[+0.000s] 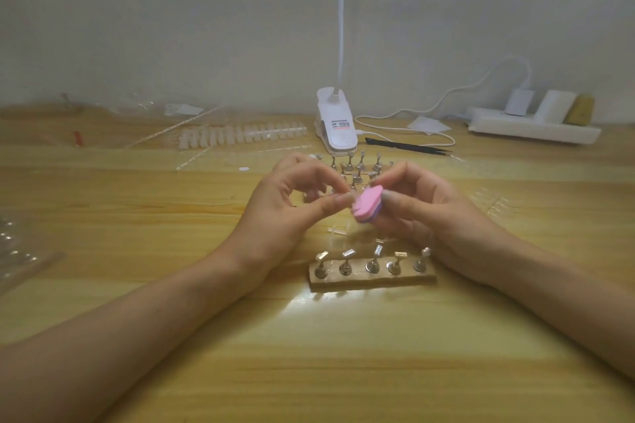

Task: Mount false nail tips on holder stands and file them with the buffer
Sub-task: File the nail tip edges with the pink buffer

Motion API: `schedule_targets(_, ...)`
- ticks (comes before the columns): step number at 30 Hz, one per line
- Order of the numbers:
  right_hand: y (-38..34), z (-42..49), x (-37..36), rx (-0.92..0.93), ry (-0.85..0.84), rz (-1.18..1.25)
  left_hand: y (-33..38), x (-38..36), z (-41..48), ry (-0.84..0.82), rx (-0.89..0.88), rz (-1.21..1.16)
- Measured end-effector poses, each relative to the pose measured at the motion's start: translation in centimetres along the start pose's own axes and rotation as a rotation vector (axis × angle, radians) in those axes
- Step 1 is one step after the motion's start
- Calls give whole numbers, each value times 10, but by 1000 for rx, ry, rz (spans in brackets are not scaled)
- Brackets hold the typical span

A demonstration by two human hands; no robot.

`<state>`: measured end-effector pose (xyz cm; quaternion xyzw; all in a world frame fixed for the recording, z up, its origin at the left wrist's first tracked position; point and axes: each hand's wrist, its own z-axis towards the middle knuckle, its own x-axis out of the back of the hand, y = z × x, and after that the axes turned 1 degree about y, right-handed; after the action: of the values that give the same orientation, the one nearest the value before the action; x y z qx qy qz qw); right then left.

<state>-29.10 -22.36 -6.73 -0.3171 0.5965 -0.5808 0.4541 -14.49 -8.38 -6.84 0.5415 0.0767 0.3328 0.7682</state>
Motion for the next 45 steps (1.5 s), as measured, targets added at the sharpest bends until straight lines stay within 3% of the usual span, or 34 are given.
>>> schedule_targets(18,0,-2,-2,20,-39,-18,1,-1,-1,-12,-2,-3)
schedule_targets(21,1,-1,-1,34,22,-4,0,0,0,-7,-4,-11)
schedule_targets(24,0,-1,-2,4,-58,-54,0,0,0,-16,-10,4)
schedule_targets(27,1,-1,0,16,17,-16,0,0,0,-11,-11,11)
schedule_targets(45,2,2,1,-1,7,-41,-1,-1,-1,-13,-28,53)
